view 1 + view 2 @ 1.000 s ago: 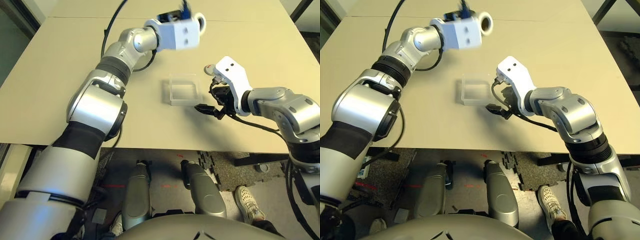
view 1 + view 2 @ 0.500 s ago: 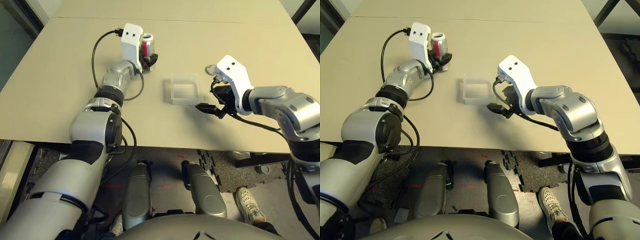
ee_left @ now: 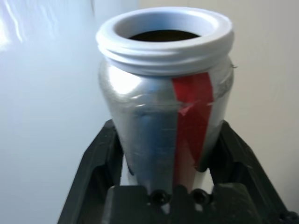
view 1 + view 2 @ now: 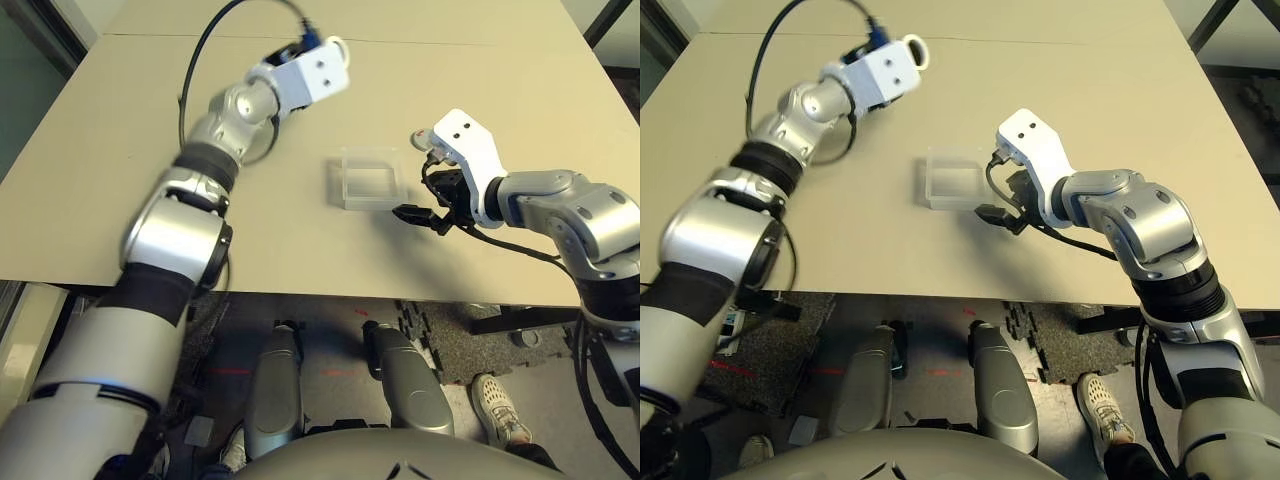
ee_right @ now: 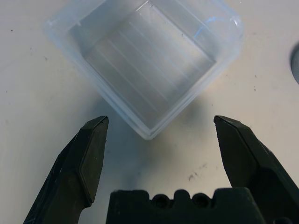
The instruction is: Pour the medicine from the bottle into the box.
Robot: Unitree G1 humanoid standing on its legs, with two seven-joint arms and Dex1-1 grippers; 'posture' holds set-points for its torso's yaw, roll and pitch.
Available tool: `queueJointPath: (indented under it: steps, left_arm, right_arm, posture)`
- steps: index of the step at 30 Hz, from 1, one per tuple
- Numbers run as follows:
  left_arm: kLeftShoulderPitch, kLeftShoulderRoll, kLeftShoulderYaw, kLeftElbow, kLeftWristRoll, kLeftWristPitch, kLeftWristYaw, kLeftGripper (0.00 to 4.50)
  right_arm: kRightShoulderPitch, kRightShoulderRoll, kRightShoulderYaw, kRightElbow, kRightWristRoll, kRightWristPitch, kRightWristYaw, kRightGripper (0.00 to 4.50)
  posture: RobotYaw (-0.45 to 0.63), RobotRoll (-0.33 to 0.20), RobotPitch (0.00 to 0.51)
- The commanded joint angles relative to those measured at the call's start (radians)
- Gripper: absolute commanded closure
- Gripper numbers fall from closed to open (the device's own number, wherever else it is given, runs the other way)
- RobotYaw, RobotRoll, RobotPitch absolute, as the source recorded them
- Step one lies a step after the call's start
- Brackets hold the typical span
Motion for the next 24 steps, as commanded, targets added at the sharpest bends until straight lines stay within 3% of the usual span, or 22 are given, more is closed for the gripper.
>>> queueJointPath:
  steps: [1, 4, 7, 16, 24]
  left_arm:
    - [-0.039, -0.017, -0.186, 0.022, 0.216, -0.055, 0.190, 1.75]
    - [-0.080, -0.040, -0.314, 0.047, 0.354, -0.025, 0.324, 1.75]
    - [-0.121, -0.067, -0.344, 0.073, 0.389, -0.013, 0.388, 1.75]
    - [-0.154, -0.100, -0.329, 0.117, 0.378, -0.004, 0.408, 1.75]
    - [-0.112, -0.090, -0.352, 0.095, 0.390, -0.061, 0.436, 1.75]
  right_arm:
    - [0.011, 0.011, 0.016, 0.002, -0.004, -0.002, -0.007, 0.00]
    - [0.017, 0.022, 0.007, -0.007, 0.000, 0.004, -0.015, 0.00]
    - [0.026, 0.027, -0.002, -0.013, 0.002, 0.007, -0.024, 0.00]
    - [0.034, 0.038, -0.012, -0.017, 0.008, 0.008, -0.040, 0.00]
    - [0.023, 0.035, -0.004, 0.005, 0.003, -0.007, -0.032, 0.00]
  posture:
    - [-0.03, 0.000, 0.180]
    - [-0.04, 0.000, 0.182]
    - [-0.05, 0.000, 0.183]
    - [-0.05, 0.000, 0.184]
    - [-0.03, 0.000, 0.184]
